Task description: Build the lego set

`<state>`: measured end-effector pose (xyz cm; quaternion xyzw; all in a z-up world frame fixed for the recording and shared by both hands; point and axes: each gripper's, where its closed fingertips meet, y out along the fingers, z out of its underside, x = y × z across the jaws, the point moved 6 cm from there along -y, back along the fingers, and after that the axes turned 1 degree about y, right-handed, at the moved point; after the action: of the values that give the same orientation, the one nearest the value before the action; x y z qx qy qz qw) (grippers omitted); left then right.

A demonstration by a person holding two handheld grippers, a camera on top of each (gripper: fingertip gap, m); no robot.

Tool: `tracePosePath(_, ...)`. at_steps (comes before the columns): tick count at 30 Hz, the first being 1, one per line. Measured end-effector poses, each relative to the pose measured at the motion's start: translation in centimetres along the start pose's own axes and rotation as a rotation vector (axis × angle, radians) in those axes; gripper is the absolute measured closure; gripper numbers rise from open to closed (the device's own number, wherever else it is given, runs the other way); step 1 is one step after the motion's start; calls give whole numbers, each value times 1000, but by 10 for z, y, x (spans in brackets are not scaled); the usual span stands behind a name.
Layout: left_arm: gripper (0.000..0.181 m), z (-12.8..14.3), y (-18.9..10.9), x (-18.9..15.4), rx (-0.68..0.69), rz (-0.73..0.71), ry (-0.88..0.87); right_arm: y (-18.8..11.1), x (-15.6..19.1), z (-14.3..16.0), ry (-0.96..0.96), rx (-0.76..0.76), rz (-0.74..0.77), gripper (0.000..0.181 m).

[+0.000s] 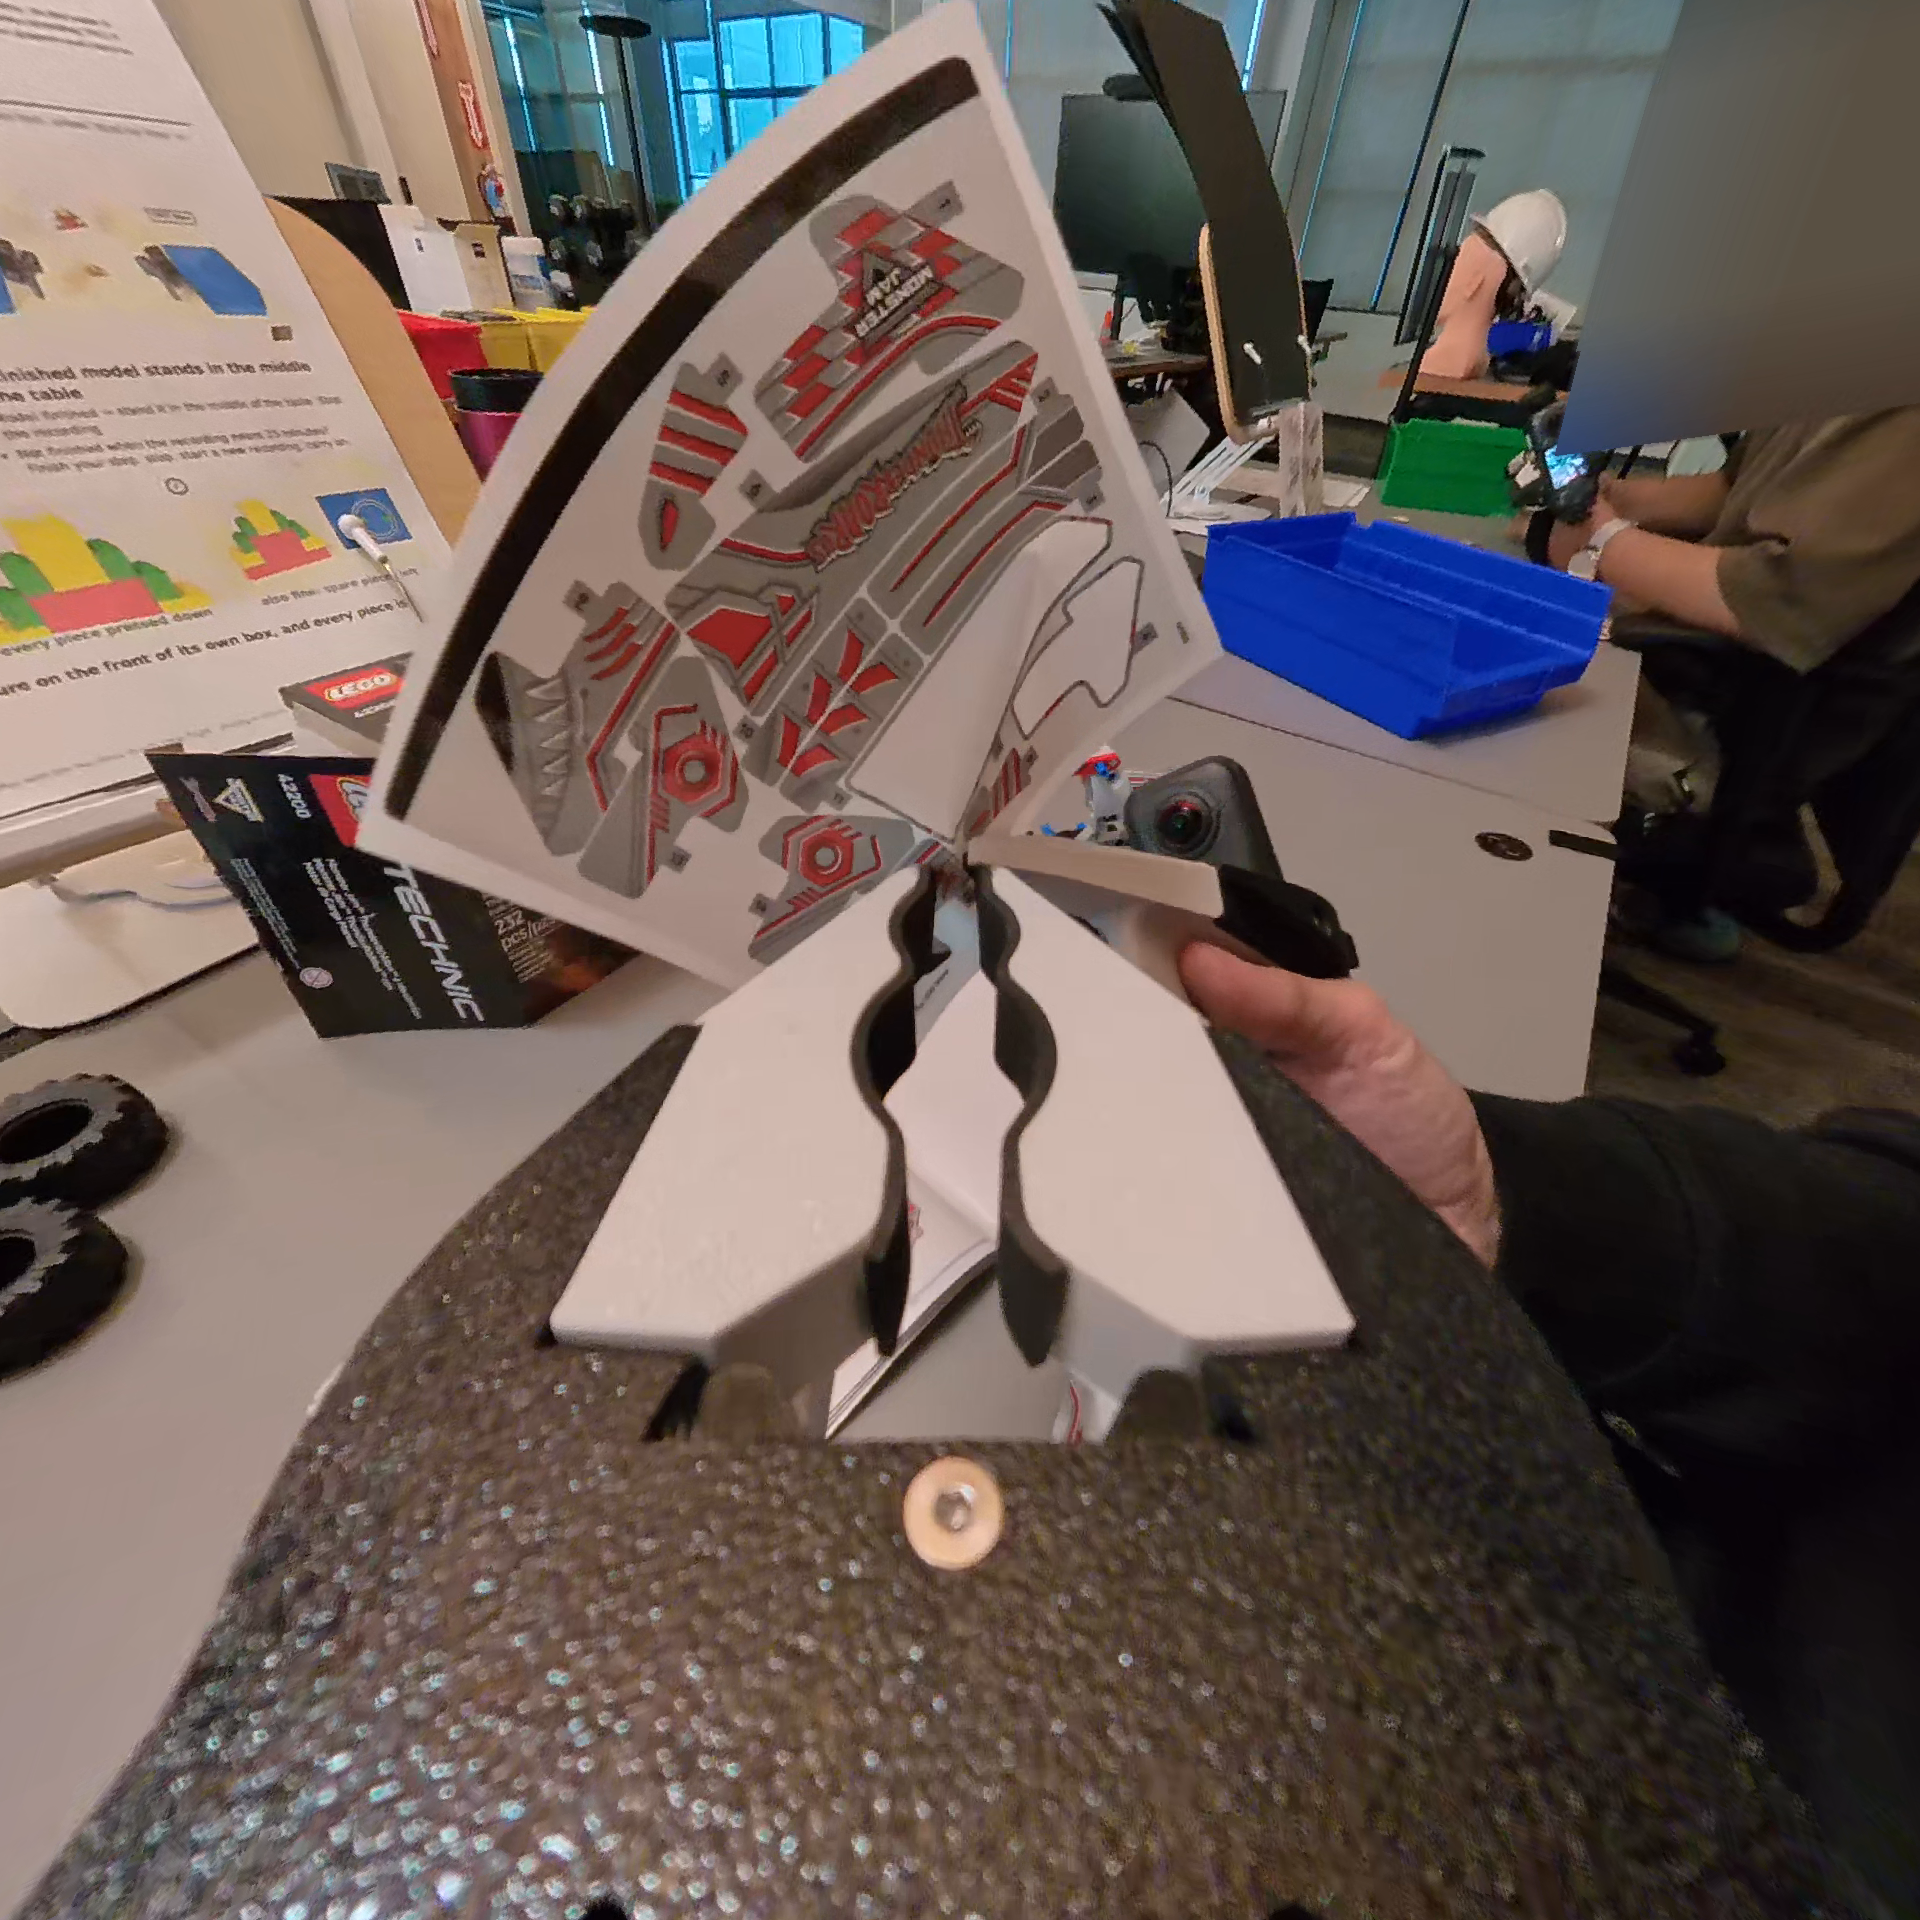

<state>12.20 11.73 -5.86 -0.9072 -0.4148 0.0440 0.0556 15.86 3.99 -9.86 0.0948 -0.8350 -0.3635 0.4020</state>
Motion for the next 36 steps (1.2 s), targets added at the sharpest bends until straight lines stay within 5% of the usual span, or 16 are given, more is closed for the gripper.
tracePosePath(1,177,1,0,0,-1,-6,-1,0,0,0,-9,2,7,181)
tracePosePath(36,180,1,0,-2,-1,-41,30,-2,-1,-2,-67,-1,49,181)
